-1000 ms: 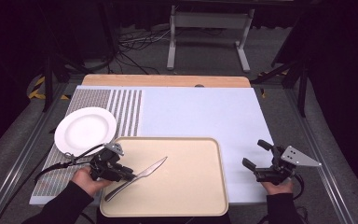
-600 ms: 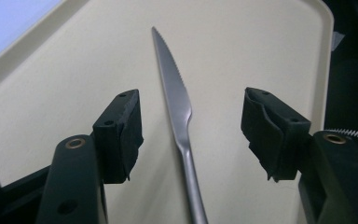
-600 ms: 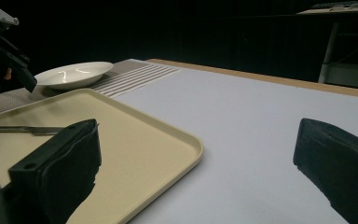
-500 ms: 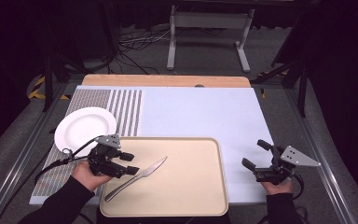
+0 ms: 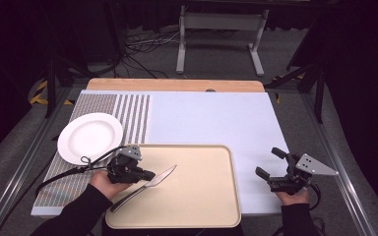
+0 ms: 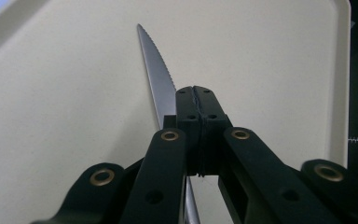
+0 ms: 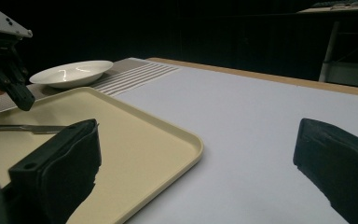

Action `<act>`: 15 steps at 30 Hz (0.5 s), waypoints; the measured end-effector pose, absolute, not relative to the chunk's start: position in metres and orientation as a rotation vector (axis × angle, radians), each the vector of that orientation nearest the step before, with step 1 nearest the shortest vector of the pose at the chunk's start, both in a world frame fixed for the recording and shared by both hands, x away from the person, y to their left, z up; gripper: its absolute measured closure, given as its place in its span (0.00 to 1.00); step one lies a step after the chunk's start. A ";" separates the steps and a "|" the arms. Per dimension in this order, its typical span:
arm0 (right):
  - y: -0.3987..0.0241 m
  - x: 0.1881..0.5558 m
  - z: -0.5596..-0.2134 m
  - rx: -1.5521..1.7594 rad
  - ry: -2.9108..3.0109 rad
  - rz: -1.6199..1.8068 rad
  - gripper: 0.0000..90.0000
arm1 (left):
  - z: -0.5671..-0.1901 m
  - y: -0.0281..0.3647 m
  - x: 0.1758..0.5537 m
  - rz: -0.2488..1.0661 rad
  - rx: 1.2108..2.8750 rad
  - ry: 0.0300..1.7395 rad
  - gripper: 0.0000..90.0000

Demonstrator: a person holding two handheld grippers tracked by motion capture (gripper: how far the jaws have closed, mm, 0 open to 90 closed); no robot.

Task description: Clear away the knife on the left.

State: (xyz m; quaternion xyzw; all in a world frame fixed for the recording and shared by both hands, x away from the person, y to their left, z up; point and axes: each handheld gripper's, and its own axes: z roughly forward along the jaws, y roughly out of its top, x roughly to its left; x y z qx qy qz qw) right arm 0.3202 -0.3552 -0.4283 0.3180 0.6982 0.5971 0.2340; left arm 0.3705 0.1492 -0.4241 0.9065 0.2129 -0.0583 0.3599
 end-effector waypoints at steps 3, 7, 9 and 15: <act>-0.355 0.320 -0.428 0.874 1.918 1.639 0.02 | -0.430 0.145 0.369 -0.168 2.359 0.524 1.00; -0.355 0.320 -0.428 0.873 1.920 1.638 0.02 | -0.436 0.142 0.367 -0.168 2.396 0.487 1.00; -0.355 0.320 -0.428 0.874 1.921 1.637 0.02 | -0.439 0.140 0.365 -0.170 2.417 0.485 1.00; -0.355 0.321 -0.429 0.876 1.924 1.633 0.02 | -0.443 0.137 0.364 -0.168 2.437 0.458 1.00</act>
